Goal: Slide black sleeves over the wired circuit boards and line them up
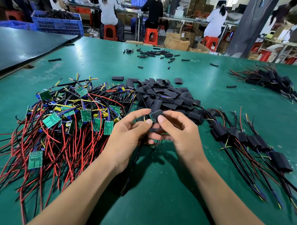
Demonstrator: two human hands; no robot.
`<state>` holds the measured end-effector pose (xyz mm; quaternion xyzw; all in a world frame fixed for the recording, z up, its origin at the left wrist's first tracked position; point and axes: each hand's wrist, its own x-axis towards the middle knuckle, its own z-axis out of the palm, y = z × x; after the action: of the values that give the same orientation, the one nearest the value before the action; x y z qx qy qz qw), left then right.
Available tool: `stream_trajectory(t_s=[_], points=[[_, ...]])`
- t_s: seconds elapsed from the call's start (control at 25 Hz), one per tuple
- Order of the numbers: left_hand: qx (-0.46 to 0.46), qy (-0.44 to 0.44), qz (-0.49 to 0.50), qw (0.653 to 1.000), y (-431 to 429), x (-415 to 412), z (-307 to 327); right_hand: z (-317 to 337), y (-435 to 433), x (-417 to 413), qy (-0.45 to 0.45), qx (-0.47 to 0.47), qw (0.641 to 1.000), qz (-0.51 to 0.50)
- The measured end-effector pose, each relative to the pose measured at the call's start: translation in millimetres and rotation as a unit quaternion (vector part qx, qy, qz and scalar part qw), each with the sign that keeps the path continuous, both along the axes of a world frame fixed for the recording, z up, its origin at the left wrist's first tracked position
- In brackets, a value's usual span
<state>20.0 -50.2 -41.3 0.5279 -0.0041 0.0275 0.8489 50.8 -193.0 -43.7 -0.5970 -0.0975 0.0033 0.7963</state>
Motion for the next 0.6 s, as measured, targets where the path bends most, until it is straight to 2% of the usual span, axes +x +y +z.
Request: stream_trajectory(t_s=[0.16,0.36,0.6], points=[[0.000,0.008,0.000,1.000,3.0,-0.5,0.8,-1.8,-2.6,0.7,0.062,0.058,0.996,0.041],[0.089,-0.022,0.033,0.995,5.5,-1.2,-0.6,-6.6,-5.2,0.7,-0.015,-0.094,0.995,0.007],[0.112,-0.020,0.020,0.993,5.1,-2.3,-0.5,-5.9,-5.5,-3.6,-0.073,-0.200,0.977,0.000]])
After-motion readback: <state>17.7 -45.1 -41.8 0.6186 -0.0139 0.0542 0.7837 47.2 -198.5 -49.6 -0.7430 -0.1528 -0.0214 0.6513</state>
